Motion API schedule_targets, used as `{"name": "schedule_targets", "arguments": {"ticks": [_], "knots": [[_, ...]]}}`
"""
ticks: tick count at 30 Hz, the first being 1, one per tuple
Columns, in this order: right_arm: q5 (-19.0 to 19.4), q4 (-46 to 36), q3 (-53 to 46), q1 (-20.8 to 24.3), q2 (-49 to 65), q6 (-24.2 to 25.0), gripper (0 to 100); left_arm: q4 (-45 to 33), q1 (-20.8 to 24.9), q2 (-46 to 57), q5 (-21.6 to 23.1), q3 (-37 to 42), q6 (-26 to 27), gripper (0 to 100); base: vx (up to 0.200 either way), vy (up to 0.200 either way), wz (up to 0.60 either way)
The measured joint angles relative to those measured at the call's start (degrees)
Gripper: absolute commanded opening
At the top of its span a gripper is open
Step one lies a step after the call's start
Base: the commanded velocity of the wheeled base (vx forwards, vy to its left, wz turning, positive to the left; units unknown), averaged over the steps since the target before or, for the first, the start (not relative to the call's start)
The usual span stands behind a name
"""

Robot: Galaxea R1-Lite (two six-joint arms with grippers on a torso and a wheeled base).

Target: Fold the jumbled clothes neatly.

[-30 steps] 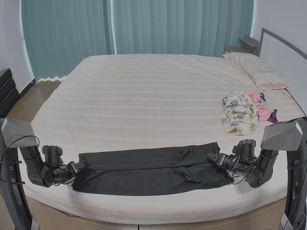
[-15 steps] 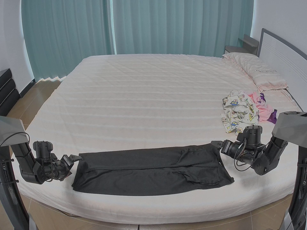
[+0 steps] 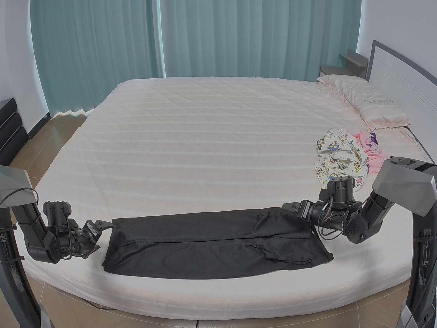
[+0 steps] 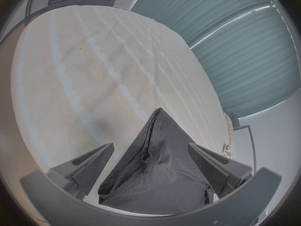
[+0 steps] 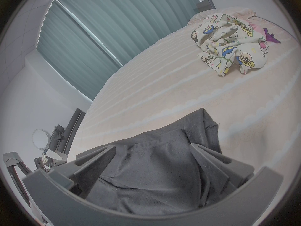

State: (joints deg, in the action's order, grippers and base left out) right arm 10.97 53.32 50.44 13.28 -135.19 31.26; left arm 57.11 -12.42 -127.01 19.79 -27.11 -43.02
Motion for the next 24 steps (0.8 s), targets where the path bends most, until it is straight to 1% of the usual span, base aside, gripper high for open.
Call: {"name": "schedule_targets", "arguments": {"ticks": [9, 10, 14, 24], "knots": [[-0.22, -0.06, 1.87, -0.27, -2.54, -0.63, 100, 0.01, -0.04, 0.09, 0.00, 0.05, -0.02, 100, 0.000, 0.000, 0.00], [-0.30, -0.04, 1.89, -0.27, -2.88, -1.34, 0, 0.01, -0.04, 0.09, 0.00, 0.05, -0.02, 100, 0.000, 0.000, 0.00], [-1.01, 0.33, 1.93, -0.22, -4.08, -3.29, 0, 0.01, -0.04, 0.09, -0.02, 0.02, -0.02, 100, 0.000, 0.000, 0.00], [-1.50, 0.93, 0.66, -0.61, -4.41, -3.51, 0, 0.00, -0.04, 0.09, -0.02, -0.04, -0.02, 100, 0.000, 0.000, 0.00]]}}
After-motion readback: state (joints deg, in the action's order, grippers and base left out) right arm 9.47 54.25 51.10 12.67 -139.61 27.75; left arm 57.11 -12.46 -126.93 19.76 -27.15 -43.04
